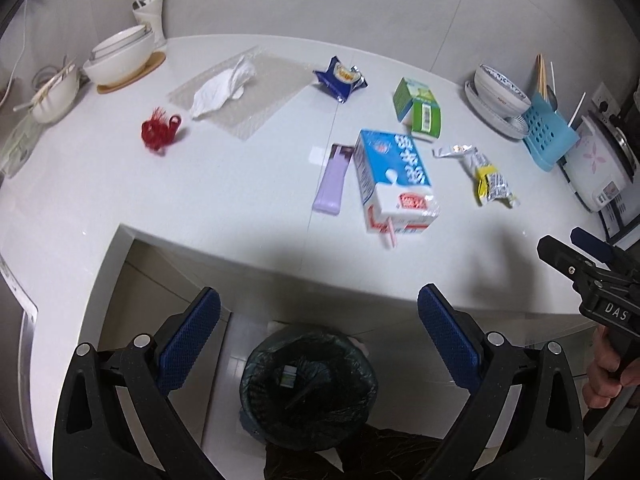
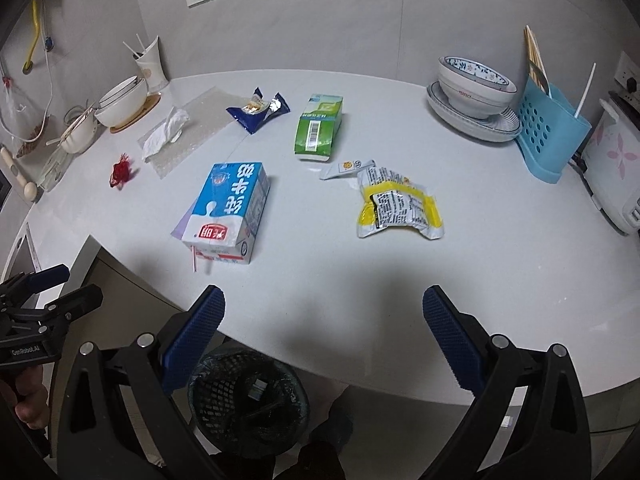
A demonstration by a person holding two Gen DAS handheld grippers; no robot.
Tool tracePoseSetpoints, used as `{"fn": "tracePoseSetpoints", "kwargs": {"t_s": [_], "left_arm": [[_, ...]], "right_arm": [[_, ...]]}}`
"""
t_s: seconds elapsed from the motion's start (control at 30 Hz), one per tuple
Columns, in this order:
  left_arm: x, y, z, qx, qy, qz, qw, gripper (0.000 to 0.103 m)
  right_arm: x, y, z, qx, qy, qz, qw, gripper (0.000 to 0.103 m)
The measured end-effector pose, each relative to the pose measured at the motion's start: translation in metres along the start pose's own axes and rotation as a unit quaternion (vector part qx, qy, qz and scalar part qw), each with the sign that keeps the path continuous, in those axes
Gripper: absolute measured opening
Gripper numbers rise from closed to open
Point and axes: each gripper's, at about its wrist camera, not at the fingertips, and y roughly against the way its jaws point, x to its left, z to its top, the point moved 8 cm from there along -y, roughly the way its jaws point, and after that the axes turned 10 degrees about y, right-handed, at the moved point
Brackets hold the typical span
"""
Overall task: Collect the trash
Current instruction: 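Move both grippers back up to the counter items, then grasp the blue milk carton with the left gripper while the right gripper grasps the yellow snack wrapper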
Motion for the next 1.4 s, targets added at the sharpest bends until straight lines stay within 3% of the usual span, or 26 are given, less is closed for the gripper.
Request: {"fn": "tracePoseSetpoints", "kwargs": {"t_s": [0.27, 0.53, 0.9, 1.2, 1.4], "left_arm": [[-0.031, -0.002, 0.034, -0.012, -0.005, 0.001, 0.9999, 0.097], [-0.059, -0.025, 0.065, -0.001, -0.007, 0.007, 1.0, 0.097], [-0.082, -0.09, 0.08, 0.059, -0.012, 0.03, 0.9977, 0.097], [-0.083, -0.132, 0.083, 0.095, -0.01, 0.07, 0.9929, 0.096], [-0.083, -0.146, 0.081, 0.114, -0.009, 0.082, 0.9901, 0.087]], "right_arm": [[-0.037, -0.002, 0.029, -0.009, -0.011, -0.016, 1.0, 0.095], [-0.077, -0.023, 0.053, 0.009, -0.019, -0.027, 0.999, 0.095], [-0.101, -0.089, 0.063, 0.075, -0.015, -0.01, 0.997, 0.095], [-0.102, -0.14, 0.062, 0.131, -0.018, 0.009, 0.991, 0.095], [-0.098, -0.157, 0.055, 0.156, -0.037, 0.029, 0.987, 0.084]]}}
